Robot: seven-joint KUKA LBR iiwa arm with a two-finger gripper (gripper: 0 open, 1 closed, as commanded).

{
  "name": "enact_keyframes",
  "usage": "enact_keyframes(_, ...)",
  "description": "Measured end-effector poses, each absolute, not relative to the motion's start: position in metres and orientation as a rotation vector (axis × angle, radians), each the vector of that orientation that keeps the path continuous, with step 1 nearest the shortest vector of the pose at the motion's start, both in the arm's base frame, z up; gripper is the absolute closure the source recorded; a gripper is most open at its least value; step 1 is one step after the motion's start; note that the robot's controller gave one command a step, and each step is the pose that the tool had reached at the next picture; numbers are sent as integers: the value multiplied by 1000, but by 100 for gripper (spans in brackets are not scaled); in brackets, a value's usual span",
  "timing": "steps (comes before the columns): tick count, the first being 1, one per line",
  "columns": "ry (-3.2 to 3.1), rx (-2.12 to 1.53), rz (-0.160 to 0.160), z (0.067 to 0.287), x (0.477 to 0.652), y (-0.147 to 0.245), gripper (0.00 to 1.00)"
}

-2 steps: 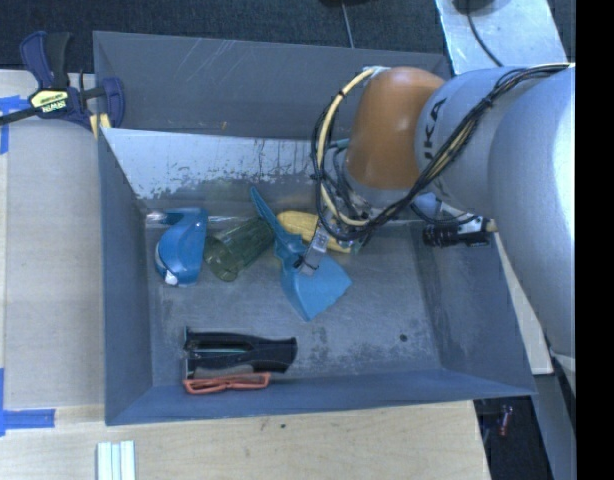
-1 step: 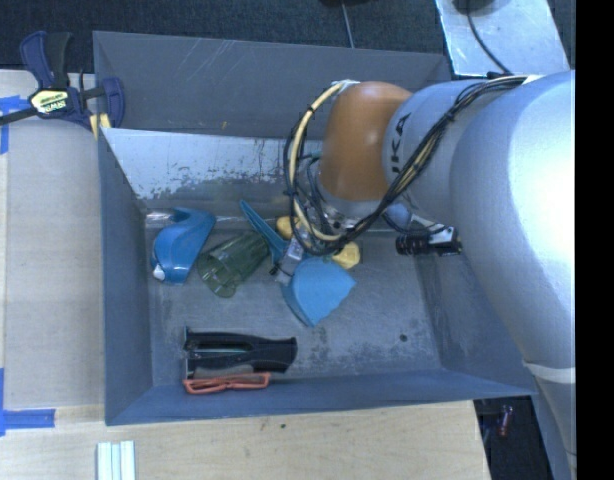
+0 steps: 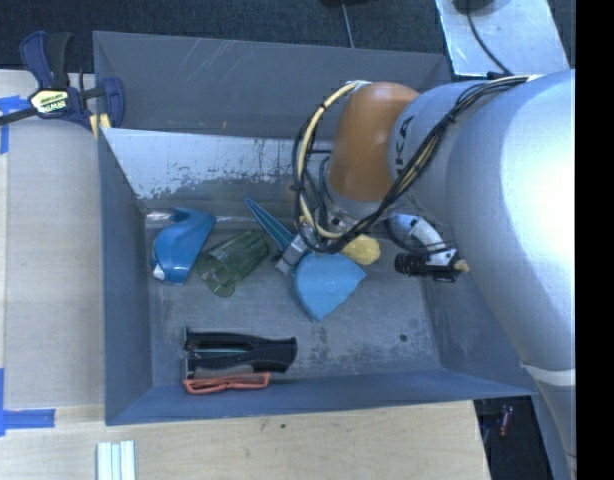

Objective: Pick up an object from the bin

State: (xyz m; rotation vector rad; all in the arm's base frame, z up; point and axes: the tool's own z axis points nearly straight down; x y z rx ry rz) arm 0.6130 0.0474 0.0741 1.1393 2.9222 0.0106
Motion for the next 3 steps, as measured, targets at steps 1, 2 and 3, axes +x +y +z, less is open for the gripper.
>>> enact_keyframes(1, 2922, 1138, 10, 75, 613, 47, 100)
enact_keyframes(2, 2932, 1136, 7, 101, 611, 48, 100)
enact_keyframes(3, 2922, 1135, 8, 123, 612, 46, 100)
